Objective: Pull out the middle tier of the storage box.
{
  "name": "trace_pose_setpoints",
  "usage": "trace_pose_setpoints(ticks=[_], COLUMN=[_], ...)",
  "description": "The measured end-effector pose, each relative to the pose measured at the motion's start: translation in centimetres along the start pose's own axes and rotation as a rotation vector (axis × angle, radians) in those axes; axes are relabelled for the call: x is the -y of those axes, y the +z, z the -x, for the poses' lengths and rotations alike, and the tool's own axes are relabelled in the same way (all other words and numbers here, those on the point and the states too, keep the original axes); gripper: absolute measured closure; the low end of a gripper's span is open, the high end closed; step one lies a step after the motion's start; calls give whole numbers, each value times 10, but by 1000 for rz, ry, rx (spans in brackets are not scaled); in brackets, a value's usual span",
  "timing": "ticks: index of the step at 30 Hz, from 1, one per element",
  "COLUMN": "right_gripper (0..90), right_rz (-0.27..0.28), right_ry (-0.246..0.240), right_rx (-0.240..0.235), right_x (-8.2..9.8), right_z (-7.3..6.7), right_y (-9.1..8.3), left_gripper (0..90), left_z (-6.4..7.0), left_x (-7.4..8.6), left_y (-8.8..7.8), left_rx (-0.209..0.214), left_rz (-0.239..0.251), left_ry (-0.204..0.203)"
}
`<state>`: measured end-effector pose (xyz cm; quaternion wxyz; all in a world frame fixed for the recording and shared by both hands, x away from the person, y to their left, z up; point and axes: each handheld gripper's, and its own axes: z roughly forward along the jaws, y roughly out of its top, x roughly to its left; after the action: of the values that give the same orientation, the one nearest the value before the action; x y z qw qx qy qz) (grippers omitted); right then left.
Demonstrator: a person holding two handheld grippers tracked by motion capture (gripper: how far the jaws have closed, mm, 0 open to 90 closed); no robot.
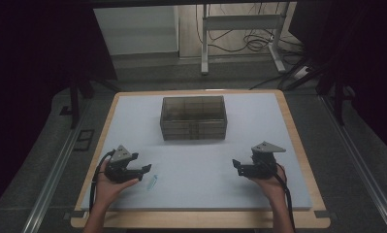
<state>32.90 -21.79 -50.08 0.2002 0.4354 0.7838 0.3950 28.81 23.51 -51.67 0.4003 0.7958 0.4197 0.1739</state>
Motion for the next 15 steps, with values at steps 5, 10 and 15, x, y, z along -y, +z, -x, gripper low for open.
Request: trace_pose_setpoints(ticks=[5,10,15], right_gripper=[150,175,179], right_rz=[1,-20,-34], right_ry=[-18,-9,1], right_rx=[-11,-52,-77], right_x=[3,4,4], right_z=[0,0,-2], right_y=[2,6,9], left_gripper=[276,274,257], left_z=[-1,-2,2], left_x=[1,1,1], left_y=[3,6,8], left_rx=[-12,-23,-15], left_rz=[-7,-8,-5], left_ry=[-12,-32,-30])
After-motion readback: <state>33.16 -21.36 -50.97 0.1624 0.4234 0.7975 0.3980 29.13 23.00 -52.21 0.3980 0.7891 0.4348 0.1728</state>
